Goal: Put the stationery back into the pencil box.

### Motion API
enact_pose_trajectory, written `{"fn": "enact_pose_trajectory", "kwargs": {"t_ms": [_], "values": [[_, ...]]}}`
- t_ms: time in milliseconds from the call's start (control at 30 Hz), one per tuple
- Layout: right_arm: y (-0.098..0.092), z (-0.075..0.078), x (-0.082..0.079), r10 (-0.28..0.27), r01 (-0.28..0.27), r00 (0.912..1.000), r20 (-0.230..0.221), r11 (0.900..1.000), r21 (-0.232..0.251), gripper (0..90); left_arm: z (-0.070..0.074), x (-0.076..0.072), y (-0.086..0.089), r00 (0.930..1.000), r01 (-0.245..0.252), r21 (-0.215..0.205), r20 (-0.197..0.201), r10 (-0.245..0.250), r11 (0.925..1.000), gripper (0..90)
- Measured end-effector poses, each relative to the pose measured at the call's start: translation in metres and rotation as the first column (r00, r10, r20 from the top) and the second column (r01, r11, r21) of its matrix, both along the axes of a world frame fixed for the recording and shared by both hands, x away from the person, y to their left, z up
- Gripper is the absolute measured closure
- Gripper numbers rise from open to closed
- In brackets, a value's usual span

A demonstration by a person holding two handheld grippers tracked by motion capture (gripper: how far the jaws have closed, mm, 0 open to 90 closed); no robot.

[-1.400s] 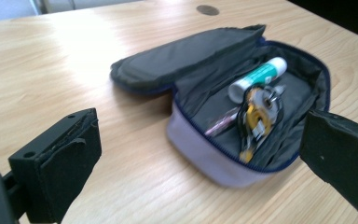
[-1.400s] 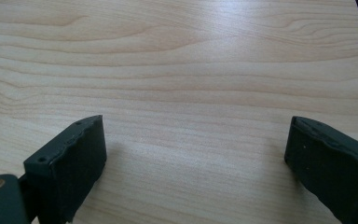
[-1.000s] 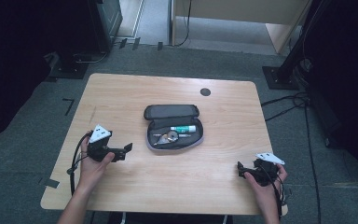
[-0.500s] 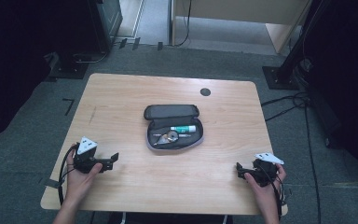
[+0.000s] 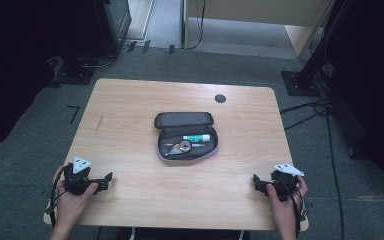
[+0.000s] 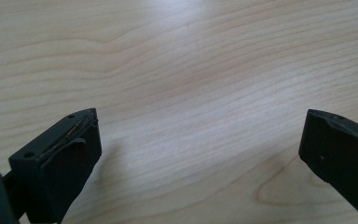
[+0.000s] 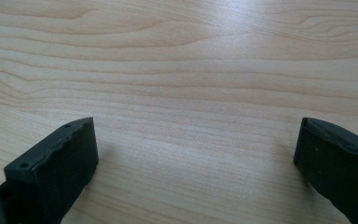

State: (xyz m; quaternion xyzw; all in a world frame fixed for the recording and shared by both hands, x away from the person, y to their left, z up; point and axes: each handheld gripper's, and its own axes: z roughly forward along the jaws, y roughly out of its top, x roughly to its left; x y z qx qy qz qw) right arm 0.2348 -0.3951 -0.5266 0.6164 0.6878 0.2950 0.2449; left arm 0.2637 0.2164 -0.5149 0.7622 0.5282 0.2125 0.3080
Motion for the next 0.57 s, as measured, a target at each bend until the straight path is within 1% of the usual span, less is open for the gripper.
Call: {"fn": "enact_pose_trajectory", "kwargs": {"t_ms": [33, 67, 100, 200, 433, 467, 533, 567], "values": [[0.0001, -0.0001, 0.0001, -0.005, 0.005, 1.0000, 0.001, 1.000, 0.001, 0.0, -0.0015, -0.0005, 0.0002, 0.9997, 0.004, 0.003, -0.022, -0.004, 1.0000, 0.0], [0.0005, -0.0001, 0.0004, -0.012, 0.012, 0.9999, 0.001, 1.000, 0.001, 0.0, -0.0024, -0.0012, 0.0003, 0.9996, 0.012, 0.015, -0.026, -0.012, 0.9998, 0.0], [0.0007, -0.0001, 0.0004, -0.015, 0.015, 0.9999, 0.001, 1.000, 0.000, 0.0, -0.0029, -0.0032, -0.0001, 0.9996, 0.017, 0.023, -0.022, -0.016, 0.9996, 0.0], [0.0017, 0.0000, 0.0005, -0.024, 0.024, 0.9997, -0.001, 1.000, 0.000, 0.0, -0.0041, -0.0048, 0.0007, 0.9997, 0.021, 0.018, -0.010, -0.021, 0.9996, 0.0], [0.0023, -0.0001, 0.0005, -0.029, 0.029, 0.9996, 0.001, 1.000, -0.001, 0.0, -0.0041, -0.0047, 0.0008, 0.9997, 0.022, 0.018, -0.010, -0.022, 0.9996, 0.0], [0.0023, 0.0000, 0.0003, -0.031, 0.031, 0.9995, 0.000, 1.000, 0.000, 0.0, -0.0041, -0.0047, 0.0008, 0.9998, 0.017, 0.018, -0.010, -0.017, 0.9997, 0.0], [0.0024, 0.0000, 0.0004, -0.032, 0.032, 0.9995, 0.000, 0.999, 0.000, 0.0, -0.0041, -0.0050, -0.0022, 0.9996, -0.025, 0.016, -0.009, 0.025, 0.9996, 0.0], [0.0024, 0.0000, 0.0005, -0.032, 0.032, 0.9995, 0.000, 0.999, 0.000, 0.0, -0.0041, -0.0053, -0.0032, 0.9993, -0.036, 0.017, -0.010, 0.036, 0.9992, 0.0]]}}
